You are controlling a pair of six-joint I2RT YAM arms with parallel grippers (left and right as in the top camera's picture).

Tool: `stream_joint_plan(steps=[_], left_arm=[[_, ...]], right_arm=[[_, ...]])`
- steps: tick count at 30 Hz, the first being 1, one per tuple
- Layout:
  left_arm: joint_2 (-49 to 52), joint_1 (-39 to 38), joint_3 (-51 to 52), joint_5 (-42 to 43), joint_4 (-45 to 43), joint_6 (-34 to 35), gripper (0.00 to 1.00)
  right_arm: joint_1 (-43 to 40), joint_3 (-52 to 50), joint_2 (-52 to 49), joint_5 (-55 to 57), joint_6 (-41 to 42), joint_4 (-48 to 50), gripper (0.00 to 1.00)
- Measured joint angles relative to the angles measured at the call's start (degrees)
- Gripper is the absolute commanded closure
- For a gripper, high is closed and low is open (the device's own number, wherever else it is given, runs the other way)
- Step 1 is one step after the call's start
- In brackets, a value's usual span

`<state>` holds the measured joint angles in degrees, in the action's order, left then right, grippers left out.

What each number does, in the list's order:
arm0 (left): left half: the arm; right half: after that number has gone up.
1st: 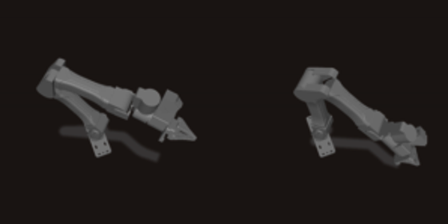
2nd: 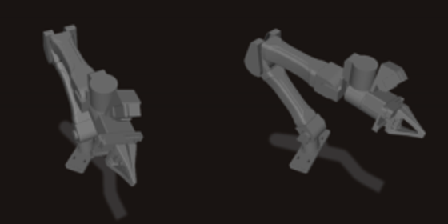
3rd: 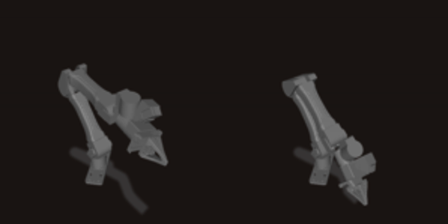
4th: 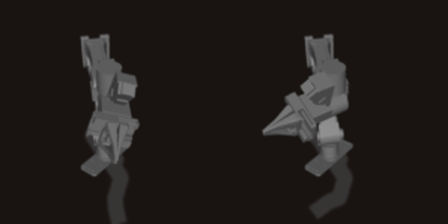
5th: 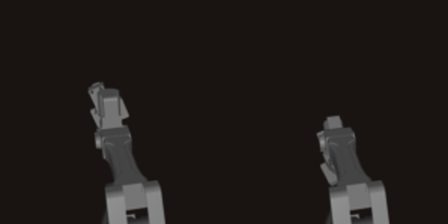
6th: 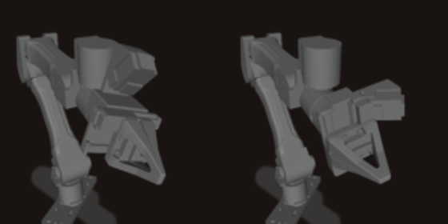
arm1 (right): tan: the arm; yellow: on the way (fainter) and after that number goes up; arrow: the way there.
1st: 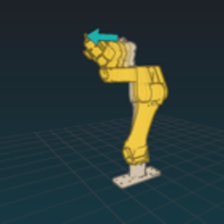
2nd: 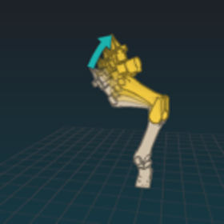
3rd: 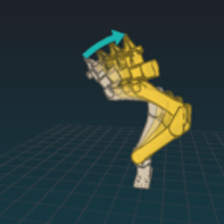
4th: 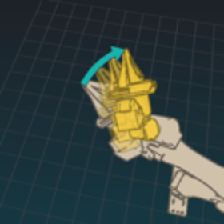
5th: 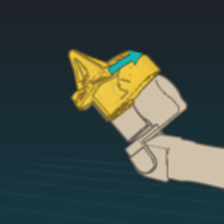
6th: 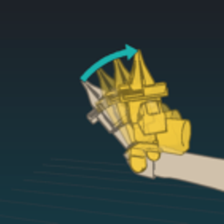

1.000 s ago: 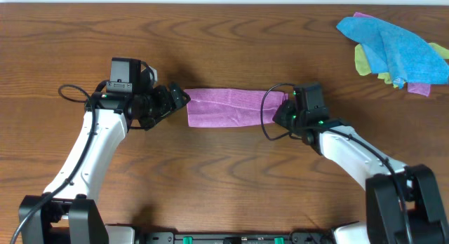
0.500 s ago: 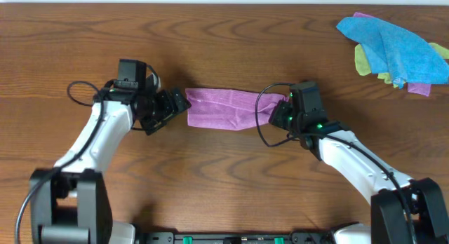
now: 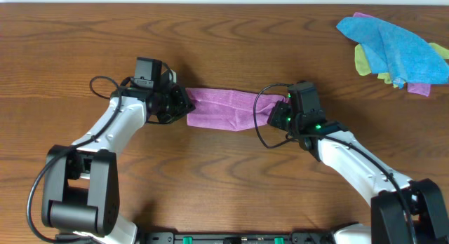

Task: Fold the cloth
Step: 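Bring the right gripper toward the left, folding the strip in half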

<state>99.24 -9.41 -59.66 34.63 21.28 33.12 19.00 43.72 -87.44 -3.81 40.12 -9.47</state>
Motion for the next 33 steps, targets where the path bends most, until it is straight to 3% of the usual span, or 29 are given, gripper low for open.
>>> stream_joint_plan(steps=[13,19,33], left_arm=[[3.58,-5.73,0.00,-8.59,-2.27,1.44,0.94],[8.59,-5.81,0.00,-9.60,-2.47,1.60,0.94],[8.70,-5.81,0.00,-9.57,-2.95,1.60,0.94]], right_arm=[[0.74,3.39,0.52,0.00,-2.71,-3.17,0.99],[0.92,5.95,0.52,0.00,-4.94,-4.68,0.99],[5.81,11.76,0.55,-0.52,-9.25,-4.85,0.99]])
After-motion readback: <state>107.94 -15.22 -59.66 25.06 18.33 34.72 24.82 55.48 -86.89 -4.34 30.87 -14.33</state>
